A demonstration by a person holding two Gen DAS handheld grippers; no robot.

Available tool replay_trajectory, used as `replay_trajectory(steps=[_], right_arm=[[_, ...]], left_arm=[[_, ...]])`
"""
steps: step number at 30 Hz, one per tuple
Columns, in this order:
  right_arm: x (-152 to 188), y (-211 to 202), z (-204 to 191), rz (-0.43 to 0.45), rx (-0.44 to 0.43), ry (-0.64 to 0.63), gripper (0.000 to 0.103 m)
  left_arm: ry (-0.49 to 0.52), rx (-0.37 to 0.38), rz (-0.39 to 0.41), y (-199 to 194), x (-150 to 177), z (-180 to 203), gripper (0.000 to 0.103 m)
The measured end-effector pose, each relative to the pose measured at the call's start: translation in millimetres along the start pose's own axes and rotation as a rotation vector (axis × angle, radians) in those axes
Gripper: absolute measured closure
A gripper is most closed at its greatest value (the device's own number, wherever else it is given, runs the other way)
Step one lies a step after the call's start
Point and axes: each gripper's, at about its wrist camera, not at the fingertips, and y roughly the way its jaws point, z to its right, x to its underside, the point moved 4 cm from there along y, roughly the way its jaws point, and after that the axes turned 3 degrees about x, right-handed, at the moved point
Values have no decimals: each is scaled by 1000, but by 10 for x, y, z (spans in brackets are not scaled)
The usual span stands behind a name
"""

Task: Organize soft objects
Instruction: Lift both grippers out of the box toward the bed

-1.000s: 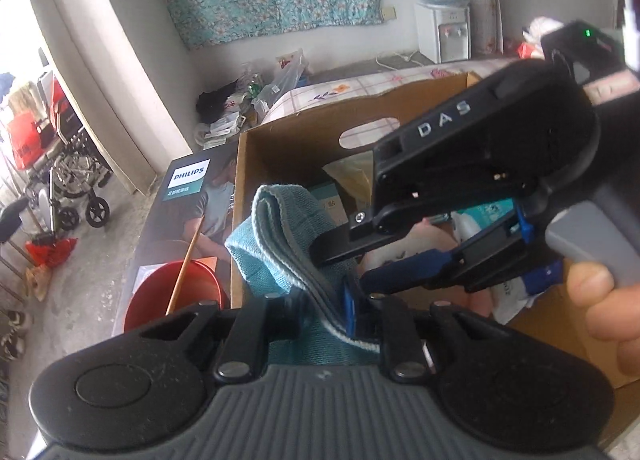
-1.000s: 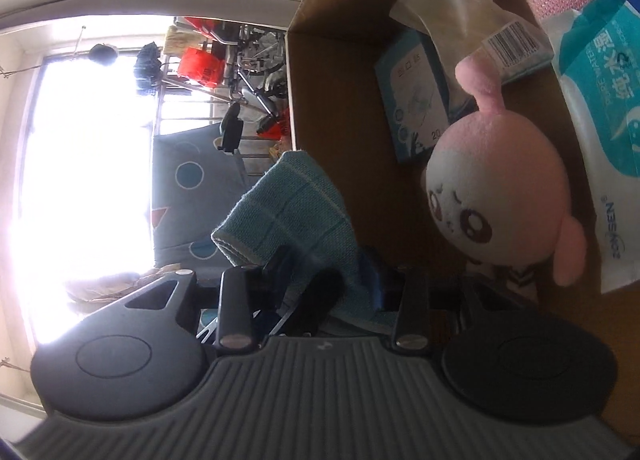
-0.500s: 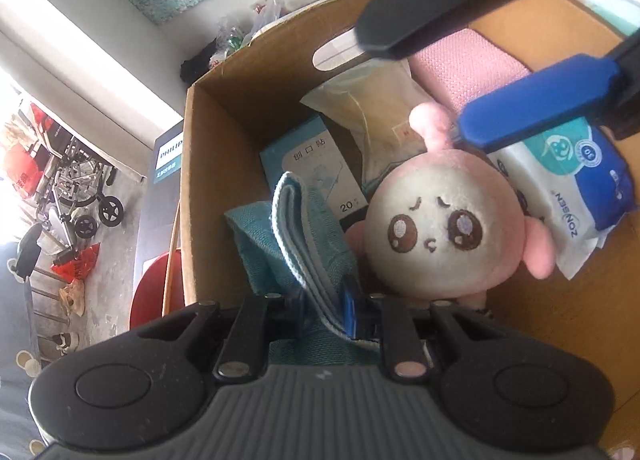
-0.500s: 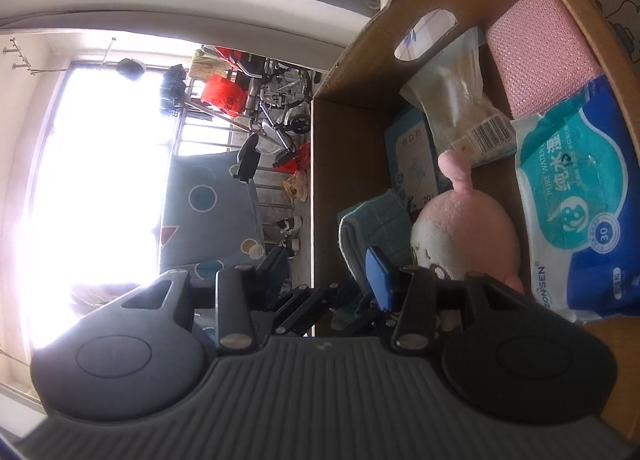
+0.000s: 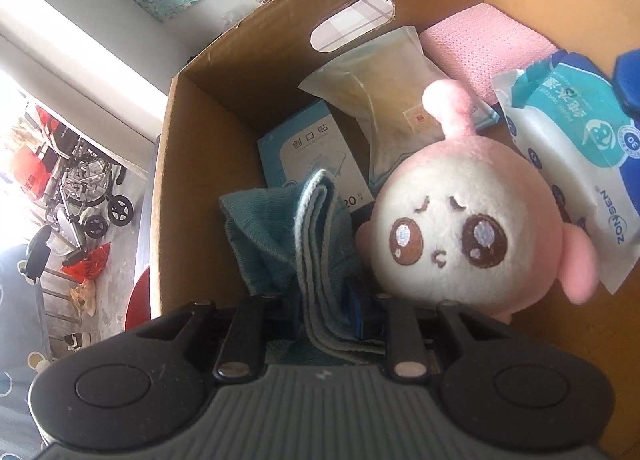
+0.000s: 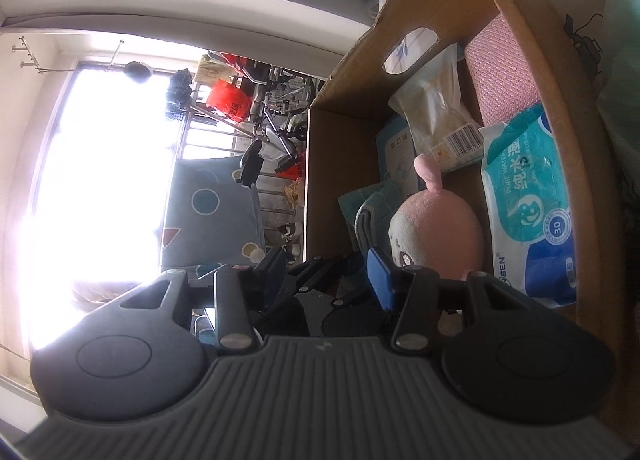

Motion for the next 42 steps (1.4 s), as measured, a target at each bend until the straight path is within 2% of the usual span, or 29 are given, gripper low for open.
replay_trajectory(steps=[3, 5, 7, 11, 16, 22, 26, 30, 35, 39, 42], right_arm=[[35, -51, -7, 6, 3, -7, 56], [47, -94, -13, 12, -3, -11, 55], [65, -161, -24, 24, -9, -25, 55], [107, -308, -63, 51, -29, -46, 53], [216, -455, -84, 67, -56, -68, 52], [356, -825, -27, 113, -109, -69, 50], [468, -1189, 63, 176, -133, -72, 49], [607, -1627, 203, 264, -134, -87, 47], [724, -2203, 474, 391, -81, -96, 44], [713, -2639, 795, 489, -19, -78, 44], [650, -2916, 1047, 552, 38, -60, 44]], left_arm=[[-13, 8, -2, -44, 9, -16, 76], [-29, 23, 2, -75, -1, -54, 64], [-40, 38, 20, -142, 0, -78, 59], [-63, 17, 60, -286, 3, -129, 45], [-131, 42, 94, -506, 30, -183, 39], [-182, 61, 203, -975, 81, -154, 25], [-239, 99, 292, -1377, 125, -73, 22], [-280, 179, 418, -1860, 186, 175, 18], [-257, 320, 543, -2300, 164, 713, 16], [-203, 408, 607, -2423, -2, 1238, 16], [-115, 459, 632, -2422, -188, 1707, 16]])
